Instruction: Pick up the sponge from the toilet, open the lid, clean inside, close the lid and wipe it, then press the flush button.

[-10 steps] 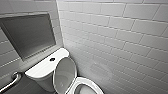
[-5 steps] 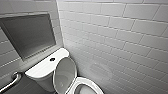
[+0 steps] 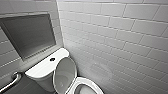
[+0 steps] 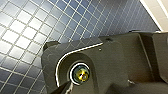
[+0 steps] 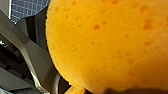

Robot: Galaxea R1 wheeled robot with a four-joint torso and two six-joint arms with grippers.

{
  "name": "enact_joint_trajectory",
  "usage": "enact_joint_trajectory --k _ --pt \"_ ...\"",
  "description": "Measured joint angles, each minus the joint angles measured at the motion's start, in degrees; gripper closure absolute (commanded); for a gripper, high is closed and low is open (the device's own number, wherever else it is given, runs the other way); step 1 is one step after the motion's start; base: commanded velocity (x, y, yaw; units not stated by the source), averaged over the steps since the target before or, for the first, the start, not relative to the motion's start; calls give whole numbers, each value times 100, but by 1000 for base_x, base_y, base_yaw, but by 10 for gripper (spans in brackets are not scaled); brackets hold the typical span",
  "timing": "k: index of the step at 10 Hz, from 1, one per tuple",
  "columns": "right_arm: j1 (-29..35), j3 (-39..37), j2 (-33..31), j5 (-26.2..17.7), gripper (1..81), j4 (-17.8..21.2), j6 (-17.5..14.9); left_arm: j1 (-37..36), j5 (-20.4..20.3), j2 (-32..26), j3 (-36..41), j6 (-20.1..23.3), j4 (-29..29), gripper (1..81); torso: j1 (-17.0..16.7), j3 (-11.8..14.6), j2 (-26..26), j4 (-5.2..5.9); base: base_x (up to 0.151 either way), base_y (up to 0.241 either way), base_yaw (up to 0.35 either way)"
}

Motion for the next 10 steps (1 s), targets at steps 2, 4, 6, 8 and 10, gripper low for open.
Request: enact_joint_trajectory --k 2,4,6,8,10 --pt "6 -379 279 -27 811 -34 0 132 34 467 -761 -9 23 10 0 0 -2 0 0 0 0" --pt "4 -917 494 -33 811 -56 -2 291 32 1031 -1593 -9 59 10 0 0 -2 0 0 0 0" --pt "4 -1245 706 -49 811 -59 2 418 39 1599 -2197 190 59 10 0 0 -2 0 0 0 0" --pt "6 -1174 706 -60 811 -80 -2 625 243 1833 -2321 1417 -455 10 0 2 -2 0 0 0 0" --pt "6 -1102 684 -79 811 -85 -2 672 851 1831 -2394 3410 -2050 10 0 2 -4 0 0 0 0"
